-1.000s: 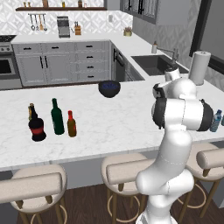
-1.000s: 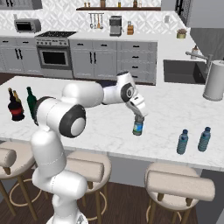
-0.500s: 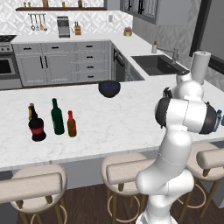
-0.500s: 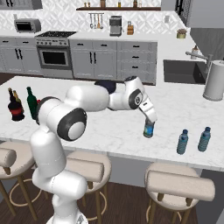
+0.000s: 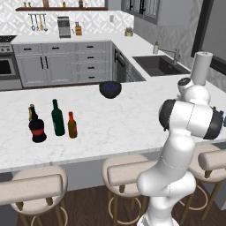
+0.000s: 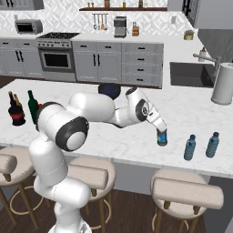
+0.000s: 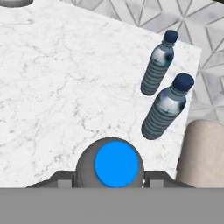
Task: Move the plastic bottles in the middle to the plastics group, and the glass bottles in the middle to the glass group.
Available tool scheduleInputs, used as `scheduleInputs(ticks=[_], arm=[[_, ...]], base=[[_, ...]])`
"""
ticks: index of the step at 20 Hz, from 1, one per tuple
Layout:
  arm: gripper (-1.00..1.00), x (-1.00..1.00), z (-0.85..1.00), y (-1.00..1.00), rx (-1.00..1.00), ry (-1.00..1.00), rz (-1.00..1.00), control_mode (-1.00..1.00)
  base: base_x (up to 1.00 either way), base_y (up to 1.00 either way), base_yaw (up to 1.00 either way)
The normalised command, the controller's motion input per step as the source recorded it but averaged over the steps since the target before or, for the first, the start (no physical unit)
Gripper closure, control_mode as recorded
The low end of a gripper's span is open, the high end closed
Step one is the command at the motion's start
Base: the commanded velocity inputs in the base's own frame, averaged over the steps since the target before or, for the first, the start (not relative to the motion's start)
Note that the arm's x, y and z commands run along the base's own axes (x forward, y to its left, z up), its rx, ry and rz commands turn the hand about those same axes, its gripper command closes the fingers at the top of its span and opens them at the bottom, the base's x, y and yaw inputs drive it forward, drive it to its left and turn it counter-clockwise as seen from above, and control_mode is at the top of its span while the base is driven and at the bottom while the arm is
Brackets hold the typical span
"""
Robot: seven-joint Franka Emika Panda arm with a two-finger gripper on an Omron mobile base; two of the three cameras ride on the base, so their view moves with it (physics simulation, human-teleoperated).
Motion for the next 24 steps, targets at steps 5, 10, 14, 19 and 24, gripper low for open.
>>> scheduleInputs(ticks=[5, 10, 14, 19, 24], arm=[[1.0, 0.22, 0.0, -0.39, 0.0, 0.23, -0.07, -1.0], [1.0, 0.3, 0.0, -0.5, 0.1, 0.25, -0.1, -1.0], [1.0, 0.03, 0.0, -0.31, 0.12, 0.04, -0.03, -1.0], [1.0, 0.0, -0.01, -0.01, 0.09, -0.18, 0.0, -1.0], [1.0, -0.03, -0.06, 0.0, 0.01, -0.24, 0.0, -1.0]], base=[[0.0, 0.0, 0.0], [0.0, 0.0, 0.0], [0.0, 0.0, 0.0], [0.0, 0.0, 0.0], [0.0, 0.0, 0.0]])
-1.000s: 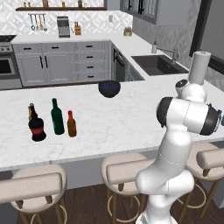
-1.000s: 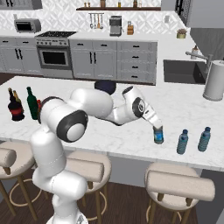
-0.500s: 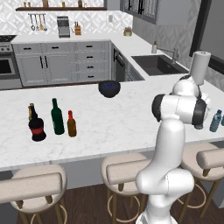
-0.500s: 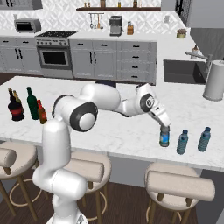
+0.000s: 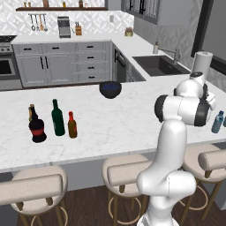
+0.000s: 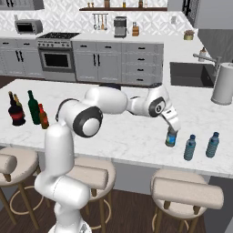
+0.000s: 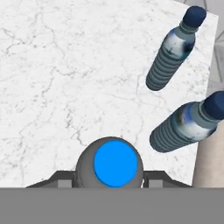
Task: Move the plastic bottles in the middle to the plastics group, and the glass bottles in the middle to the glass group.
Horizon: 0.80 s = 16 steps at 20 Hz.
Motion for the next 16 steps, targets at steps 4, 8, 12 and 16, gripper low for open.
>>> scheduleInputs(ticks=[4, 8, 12, 16], arm=[[1.0, -0.02, 0.0, 0.0, -0.02, -0.01, 0.0, -1.0], [1.0, 0.0, -0.03, -0.01, -0.01, 0.03, 0.0, -1.0], [1.0, 0.01, -0.08, -0.22, 0.0, 0.0, 0.0, -1.0], [1.0, 0.0, 0.0, -0.28, 0.0, 0.0, 0.0, -1.0]], base=[[0.0, 0.0, 0.0], [0.0, 0.0, 0.0], [0.0, 0.0, 0.0], [0.0, 0.0, 0.0]])
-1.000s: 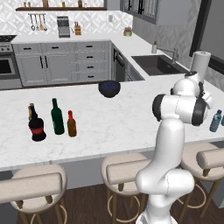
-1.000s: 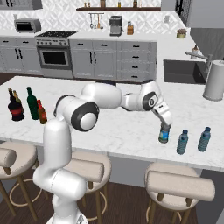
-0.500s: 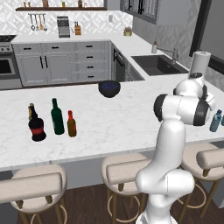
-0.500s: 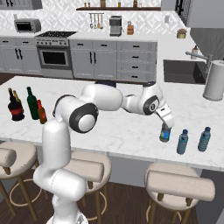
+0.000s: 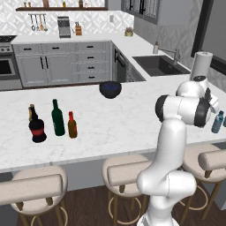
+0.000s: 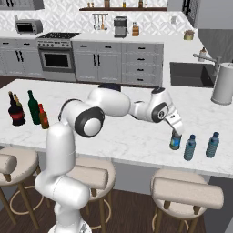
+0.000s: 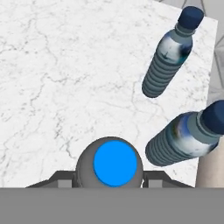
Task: Move the plastic bottles in the middle to the plastics group, and the glass bottles in the middle to the glass group.
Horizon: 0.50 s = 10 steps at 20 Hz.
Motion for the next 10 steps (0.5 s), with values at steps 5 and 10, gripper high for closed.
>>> scheduleInputs(ticks=[5, 10], arm=[[1.0, 0.0, -0.01, -0.08, 0.0, 0.0, 0.0, -1.0], [1.0, 0.0, -0.34, 0.0, 0.0, 0.0, 0.0, -1.0]], base=[[0.0, 0.0, 0.0], [0.0, 0.0, 0.0]])
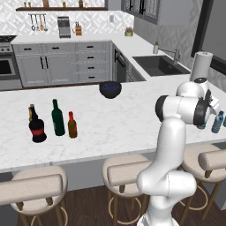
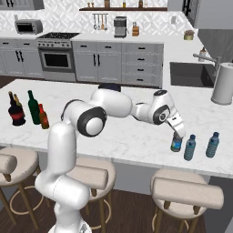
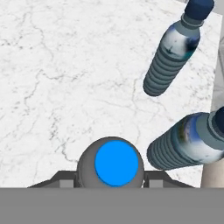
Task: Move the plastic bottles in the middle to the plastics group, and the glass bottles in the middle to the glass group.
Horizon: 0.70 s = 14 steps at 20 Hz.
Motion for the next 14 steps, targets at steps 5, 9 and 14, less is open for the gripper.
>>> scheduleInputs(ticks=[5, 9, 14], arm=[[1.0, 0.0, -0.32, 0.0, 0.0, 0.0, 0.0, -1.0], [1.0, 0.0, -0.03, 0.0, 0.0, 0.0, 0.0, -1.0], [-1.0, -0.08, 0.0, 0.0, 0.0, -0.01, 0.0, -1.0]], base=[[0.0, 0.0, 0.0], [0.0, 0.0, 0.0], [0.0, 0.0, 0.0]])
